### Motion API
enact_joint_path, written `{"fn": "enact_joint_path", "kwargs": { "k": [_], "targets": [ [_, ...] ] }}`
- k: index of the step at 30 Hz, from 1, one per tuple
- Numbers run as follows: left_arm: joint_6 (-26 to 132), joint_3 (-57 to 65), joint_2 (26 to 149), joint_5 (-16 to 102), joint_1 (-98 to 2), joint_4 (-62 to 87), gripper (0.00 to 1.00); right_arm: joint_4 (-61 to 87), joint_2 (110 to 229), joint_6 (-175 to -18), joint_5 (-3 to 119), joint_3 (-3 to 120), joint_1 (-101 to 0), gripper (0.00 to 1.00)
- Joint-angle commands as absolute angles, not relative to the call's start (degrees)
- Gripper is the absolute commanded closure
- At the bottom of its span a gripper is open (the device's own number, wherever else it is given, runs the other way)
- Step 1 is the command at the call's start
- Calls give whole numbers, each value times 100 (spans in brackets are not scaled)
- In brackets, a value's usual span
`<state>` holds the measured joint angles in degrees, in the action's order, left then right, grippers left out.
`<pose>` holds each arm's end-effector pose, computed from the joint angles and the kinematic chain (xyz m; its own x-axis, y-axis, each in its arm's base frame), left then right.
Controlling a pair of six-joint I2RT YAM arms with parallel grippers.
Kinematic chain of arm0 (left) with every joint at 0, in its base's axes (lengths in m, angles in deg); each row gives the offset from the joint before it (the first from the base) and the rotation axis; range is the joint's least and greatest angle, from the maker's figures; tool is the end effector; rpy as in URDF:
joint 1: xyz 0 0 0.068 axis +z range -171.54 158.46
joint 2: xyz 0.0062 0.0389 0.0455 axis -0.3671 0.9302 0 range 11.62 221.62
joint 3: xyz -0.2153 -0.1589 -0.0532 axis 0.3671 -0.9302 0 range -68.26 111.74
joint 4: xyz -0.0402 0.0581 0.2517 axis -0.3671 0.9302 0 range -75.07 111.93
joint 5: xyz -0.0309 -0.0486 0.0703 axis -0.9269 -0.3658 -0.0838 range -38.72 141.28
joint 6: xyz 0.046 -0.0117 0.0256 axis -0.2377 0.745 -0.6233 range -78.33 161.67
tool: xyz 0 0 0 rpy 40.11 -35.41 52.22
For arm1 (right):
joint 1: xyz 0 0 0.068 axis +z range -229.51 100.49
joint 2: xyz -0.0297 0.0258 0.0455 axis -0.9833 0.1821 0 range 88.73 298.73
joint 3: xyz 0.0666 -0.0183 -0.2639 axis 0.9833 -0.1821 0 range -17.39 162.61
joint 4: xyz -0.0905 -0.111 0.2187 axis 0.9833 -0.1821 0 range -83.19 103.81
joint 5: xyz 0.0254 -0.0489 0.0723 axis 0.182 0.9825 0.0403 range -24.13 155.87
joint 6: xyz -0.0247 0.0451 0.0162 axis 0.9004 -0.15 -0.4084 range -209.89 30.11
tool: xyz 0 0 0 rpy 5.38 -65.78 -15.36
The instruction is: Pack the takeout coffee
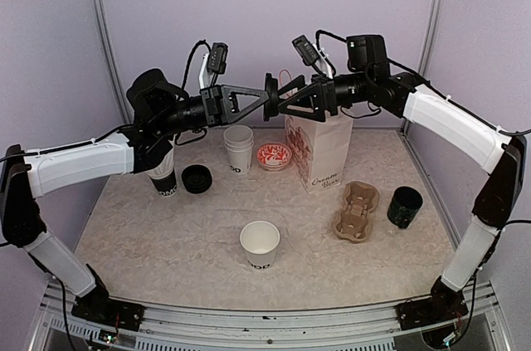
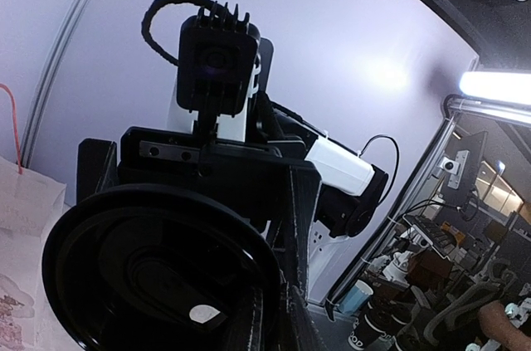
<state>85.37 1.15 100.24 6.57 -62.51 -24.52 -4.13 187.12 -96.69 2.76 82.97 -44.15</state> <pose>0.2538 -0.2535 0.3879 -0.4775 -0.2355 -0.8465 0.8776 -0.0817 -0.4723 0.2980 0.2504 0.4182 -0.3366 -0.1732 -0.9256 -0.9277 -0.1078 0.3576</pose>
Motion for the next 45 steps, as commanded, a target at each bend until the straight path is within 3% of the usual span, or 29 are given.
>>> {"fn": "enact_joint_path", "kwargs": {
  "k": [1,13,18,31,38,41,45],
  "targets": [
    [8585,69,10091,617,-6285,-2682,92,-128,18778,-9892,27,8353,-4341,3],
    [8574,108,10164,619,-6364,-2674,92,271,18866,-10471,27,8243,-4339,10],
    [8576,126,10155,588,-6373,-2693,92,355,18901,-10622,22,8195,-4338,7],
    [8545,122,10207,657,-6381,-2577,91,423,18901,-10575,18,8051,-4341,26],
    [7923,373,10117,1122,-6381,-1306,68,234,18893,-10349,131,7941,-4418,31],
    [7396,354,9757,1557,-6389,-338,62,-273,18729,-9727,418,7859,-4556,31],
    [6743,365,9314,2962,-6468,1568,59,-1156,18436,-8642,908,7681,-4779,30]
  ]
}}
